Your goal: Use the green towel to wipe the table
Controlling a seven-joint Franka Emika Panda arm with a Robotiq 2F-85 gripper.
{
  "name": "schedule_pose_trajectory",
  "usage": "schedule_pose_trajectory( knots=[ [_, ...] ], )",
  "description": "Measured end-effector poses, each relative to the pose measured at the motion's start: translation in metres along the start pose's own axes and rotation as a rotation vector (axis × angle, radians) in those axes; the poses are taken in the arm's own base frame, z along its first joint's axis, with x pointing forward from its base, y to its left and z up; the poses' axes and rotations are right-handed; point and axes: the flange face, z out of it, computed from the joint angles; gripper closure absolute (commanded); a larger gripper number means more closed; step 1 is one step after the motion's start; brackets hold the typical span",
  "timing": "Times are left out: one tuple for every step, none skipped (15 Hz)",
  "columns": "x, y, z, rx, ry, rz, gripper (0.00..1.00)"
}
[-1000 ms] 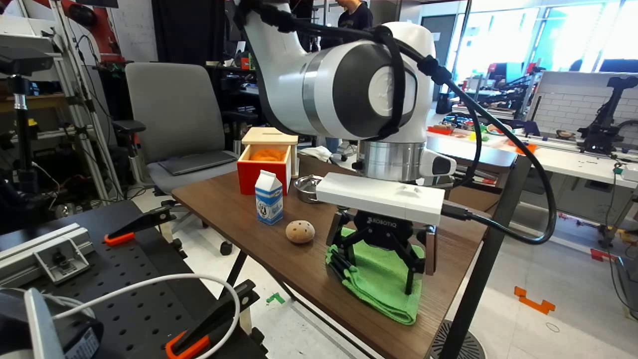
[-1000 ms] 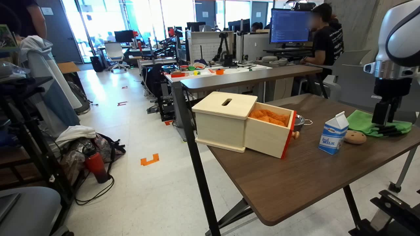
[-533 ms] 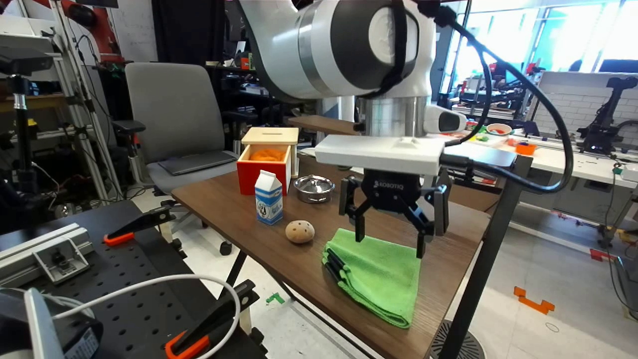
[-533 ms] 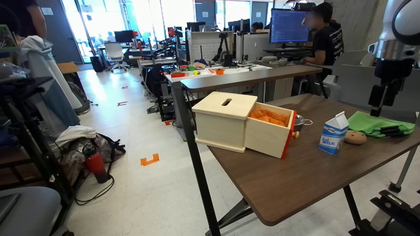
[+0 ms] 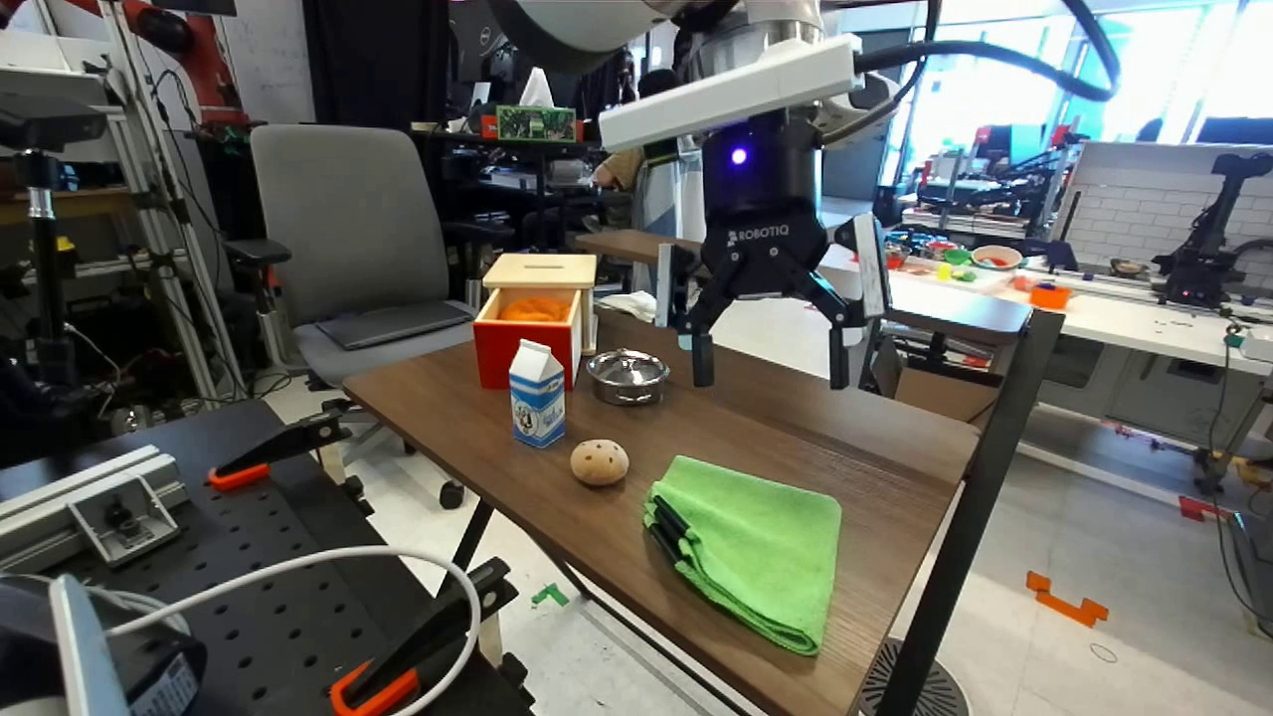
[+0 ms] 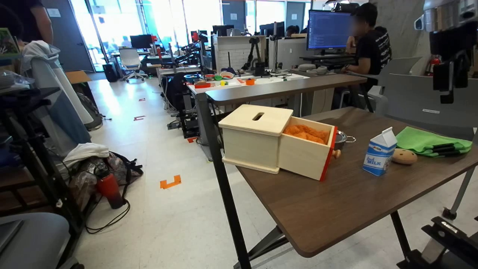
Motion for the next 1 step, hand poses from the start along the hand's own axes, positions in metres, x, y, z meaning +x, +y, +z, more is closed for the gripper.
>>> schedule_pose_trajectory(
  knots=[
    [-0.0004,0.0007,0.0003,0.0,-0.001,0.001,0.0]
  ],
)
